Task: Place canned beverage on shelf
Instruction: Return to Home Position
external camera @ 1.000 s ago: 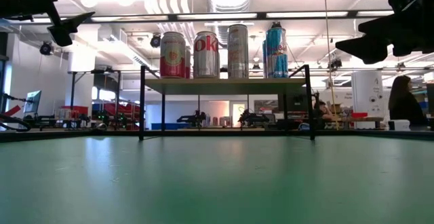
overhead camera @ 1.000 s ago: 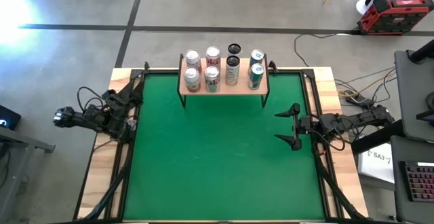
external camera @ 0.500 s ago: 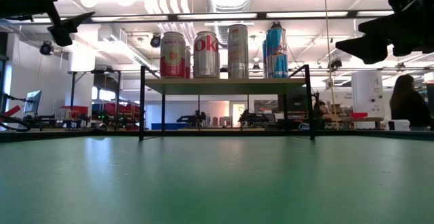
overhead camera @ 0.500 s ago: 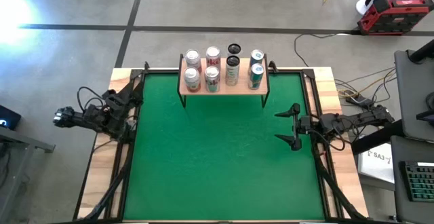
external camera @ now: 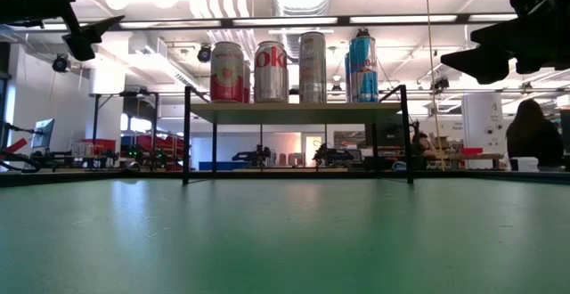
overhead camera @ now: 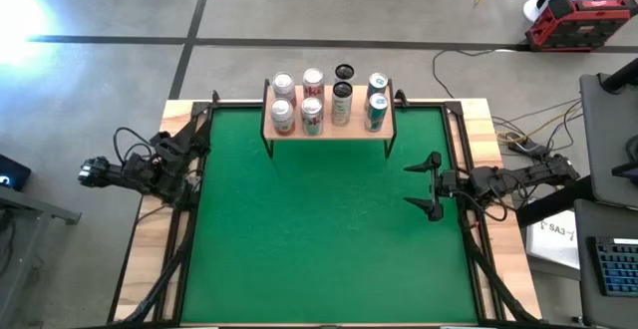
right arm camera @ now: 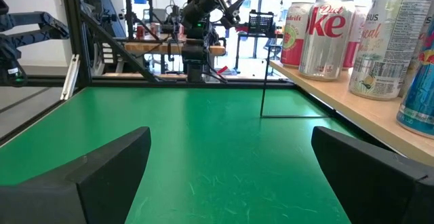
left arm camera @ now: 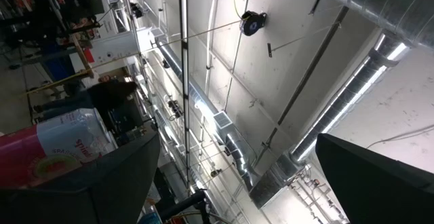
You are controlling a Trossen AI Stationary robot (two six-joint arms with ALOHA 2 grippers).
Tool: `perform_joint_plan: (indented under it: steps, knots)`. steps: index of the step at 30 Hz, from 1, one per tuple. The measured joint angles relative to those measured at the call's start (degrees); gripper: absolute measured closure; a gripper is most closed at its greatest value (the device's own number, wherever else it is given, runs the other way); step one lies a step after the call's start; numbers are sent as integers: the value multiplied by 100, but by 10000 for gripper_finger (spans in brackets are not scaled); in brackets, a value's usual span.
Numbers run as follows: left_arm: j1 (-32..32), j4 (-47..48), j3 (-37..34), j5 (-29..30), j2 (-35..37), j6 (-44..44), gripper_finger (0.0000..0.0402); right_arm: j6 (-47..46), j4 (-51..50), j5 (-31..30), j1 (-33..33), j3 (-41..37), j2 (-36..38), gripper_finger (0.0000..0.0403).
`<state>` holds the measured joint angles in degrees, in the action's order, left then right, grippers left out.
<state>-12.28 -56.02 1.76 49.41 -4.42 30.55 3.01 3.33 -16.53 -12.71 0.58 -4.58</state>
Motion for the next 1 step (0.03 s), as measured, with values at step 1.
perform_joint_plan:
  steps: [1]
  knots:
    - [-1, 1, -1, -2, 1, 0, 22, 0, 0, 0, 0, 0, 2, 3]
